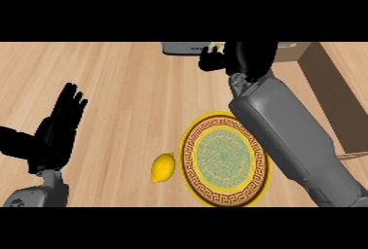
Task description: Pick the cupcake from the plate and place it in the cardboard box
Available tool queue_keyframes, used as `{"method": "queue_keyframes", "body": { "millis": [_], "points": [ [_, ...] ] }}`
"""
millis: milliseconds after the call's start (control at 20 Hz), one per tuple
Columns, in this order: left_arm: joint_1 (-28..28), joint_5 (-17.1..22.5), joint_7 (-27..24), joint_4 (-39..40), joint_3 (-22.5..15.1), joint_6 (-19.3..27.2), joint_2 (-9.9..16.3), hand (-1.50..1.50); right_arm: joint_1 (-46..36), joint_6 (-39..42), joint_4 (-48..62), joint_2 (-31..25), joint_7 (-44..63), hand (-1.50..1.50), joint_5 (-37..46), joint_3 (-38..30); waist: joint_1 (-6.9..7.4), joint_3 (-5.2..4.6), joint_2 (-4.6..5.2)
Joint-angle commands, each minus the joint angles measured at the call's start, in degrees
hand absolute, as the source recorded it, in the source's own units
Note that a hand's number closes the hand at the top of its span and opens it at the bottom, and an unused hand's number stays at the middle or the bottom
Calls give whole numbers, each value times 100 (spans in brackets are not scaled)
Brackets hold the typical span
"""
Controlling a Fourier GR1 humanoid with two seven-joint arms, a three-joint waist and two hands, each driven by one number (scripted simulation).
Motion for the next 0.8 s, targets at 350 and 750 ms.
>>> {"method": "queue_keyframes", "body": {
  "millis": [350, 750],
  "points": [
    [30, -43, -54, -27, -56, -72, -17, 0, 245, -108, 1283, -864, -1094, 150, 201, -863, 84, 0, 30],
    [-69, -80, 121, -129, -114, -70, 17, 0, 698, 939, 2505, -1122, -1640, 150, -107, -962, 169, 0, 69]
  ]
}}
